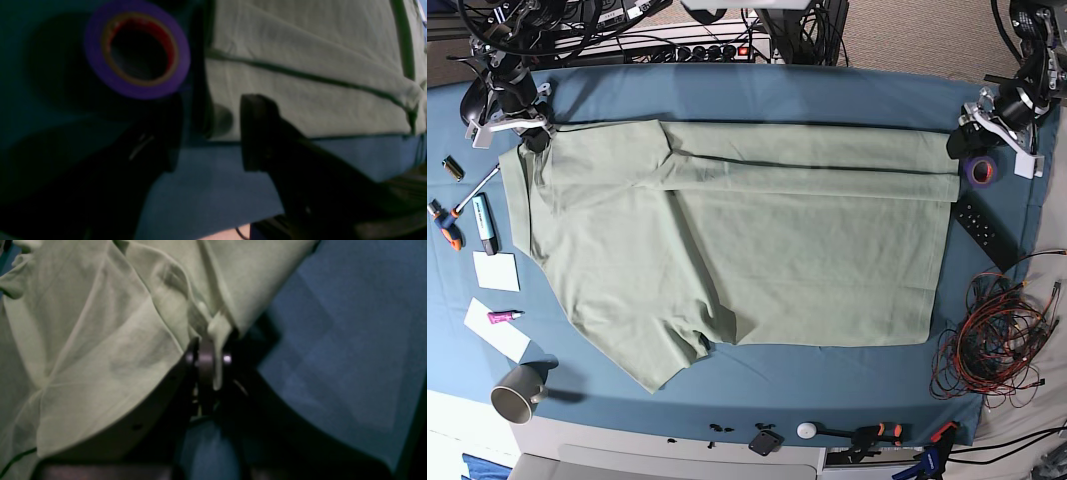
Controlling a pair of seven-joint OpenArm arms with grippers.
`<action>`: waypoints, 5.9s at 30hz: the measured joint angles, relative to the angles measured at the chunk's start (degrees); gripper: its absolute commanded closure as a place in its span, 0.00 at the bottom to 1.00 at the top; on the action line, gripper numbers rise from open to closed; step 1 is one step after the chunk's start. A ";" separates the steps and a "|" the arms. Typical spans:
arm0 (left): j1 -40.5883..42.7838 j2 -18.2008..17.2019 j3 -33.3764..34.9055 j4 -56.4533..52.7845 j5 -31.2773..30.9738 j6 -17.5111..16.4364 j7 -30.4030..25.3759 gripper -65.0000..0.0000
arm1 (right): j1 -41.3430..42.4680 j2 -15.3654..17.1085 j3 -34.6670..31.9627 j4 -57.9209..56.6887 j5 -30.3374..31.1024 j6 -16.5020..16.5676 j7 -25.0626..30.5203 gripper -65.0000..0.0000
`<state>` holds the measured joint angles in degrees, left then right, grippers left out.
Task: Fold the T-shirt properly
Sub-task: 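Regrasp the folded edge corners with both grippers, then pull the folded edge outward with both grippers to smooth the shirt, then release the shirt and raise both grippers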
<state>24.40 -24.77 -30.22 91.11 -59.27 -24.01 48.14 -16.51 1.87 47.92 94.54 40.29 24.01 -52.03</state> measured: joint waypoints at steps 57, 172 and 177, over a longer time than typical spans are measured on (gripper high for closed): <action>6.45 -3.67 -0.22 0.15 -4.26 -7.58 6.32 1.00 | -6.86 3.37 -0.11 0.33 2.01 4.33 -0.63 1.00; 11.80 -4.46 -9.55 3.93 -4.59 -7.17 8.46 0.62 | -29.31 -0.42 -0.24 22.16 -2.29 5.57 -2.19 0.71; 11.89 -4.46 -9.55 9.11 -5.20 -9.31 8.76 0.62 | -28.89 -0.70 1.86 35.43 -1.68 5.79 -0.70 0.71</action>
<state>36.29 -29.23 -39.77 100.22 -64.47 -33.32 56.90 -45.41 1.17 49.78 129.97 38.61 29.80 -52.73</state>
